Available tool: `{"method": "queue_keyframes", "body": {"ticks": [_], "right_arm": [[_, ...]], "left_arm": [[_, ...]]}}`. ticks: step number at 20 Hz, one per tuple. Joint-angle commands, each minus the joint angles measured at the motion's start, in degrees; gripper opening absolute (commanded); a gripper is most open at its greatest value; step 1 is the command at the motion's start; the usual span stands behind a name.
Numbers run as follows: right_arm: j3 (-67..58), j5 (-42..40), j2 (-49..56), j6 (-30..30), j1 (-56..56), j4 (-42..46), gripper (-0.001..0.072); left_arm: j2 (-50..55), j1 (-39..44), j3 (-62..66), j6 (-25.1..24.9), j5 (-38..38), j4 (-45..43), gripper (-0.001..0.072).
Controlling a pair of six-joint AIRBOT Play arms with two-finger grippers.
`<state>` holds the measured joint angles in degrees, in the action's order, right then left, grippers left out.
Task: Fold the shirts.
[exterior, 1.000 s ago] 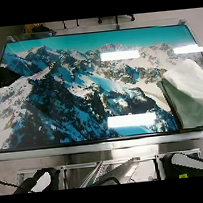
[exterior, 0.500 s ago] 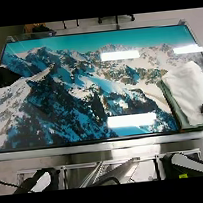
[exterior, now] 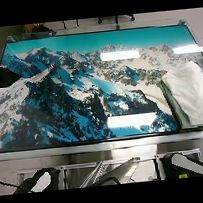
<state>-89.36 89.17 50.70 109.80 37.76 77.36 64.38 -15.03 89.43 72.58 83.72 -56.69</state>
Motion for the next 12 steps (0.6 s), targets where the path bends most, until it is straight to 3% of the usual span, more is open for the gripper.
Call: {"method": "queue_keyframes", "body": {"ticks": [1,2,3,5,6,7,10,12], "right_arm": [[-2.0,-0.5,-1.3,-1.6,-8.6,-6.7,0.0636],[-0.2,-0.9,-1.4,-1.7,-13.5,-6.6,0.0363],[2.4,-2.3,-1.7,-1.7,-19.3,-6.6,0.0141],[9.6,-7.5,-2.2,-1.9,-31.8,-6.4,0.0102],[13.4,-10.3,-2.4,-2.2,-37.5,-6.5,0.0031],[17.9,-13.4,-2.6,-2.5,-43.7,-6.4,0.0017],[30.8,-23.6,-3.0,-2.9,-58.4,-5.2,0.0017],[34.7,-27.3,-2.1,-2.9,-62.4,-5.2,0.0017]], "left_arm": [[-0.9,0.0,-0.4,3.2,3.0,2.8,0.0014],[-2.3,0.0,-2.4,3.4,3.1,5.9,0.0014],[-4.5,0.1,-5.6,3.4,2.5,9.3,0.0014],[-11.0,1.4,-15.6,3.3,1.2,12.9,0.0014],[-14.4,2.7,-20.9,3.3,0.9,12.5,0.0014],[-18.0,4.3,-26.7,3.3,0.1,12.5,0.0014],[-28.6,10.8,-44.6,3.3,-4.7,11.1,0.0015],[-33.0,13.7,-51.6,3.4,-7.0,11.3,0.0014]]}}
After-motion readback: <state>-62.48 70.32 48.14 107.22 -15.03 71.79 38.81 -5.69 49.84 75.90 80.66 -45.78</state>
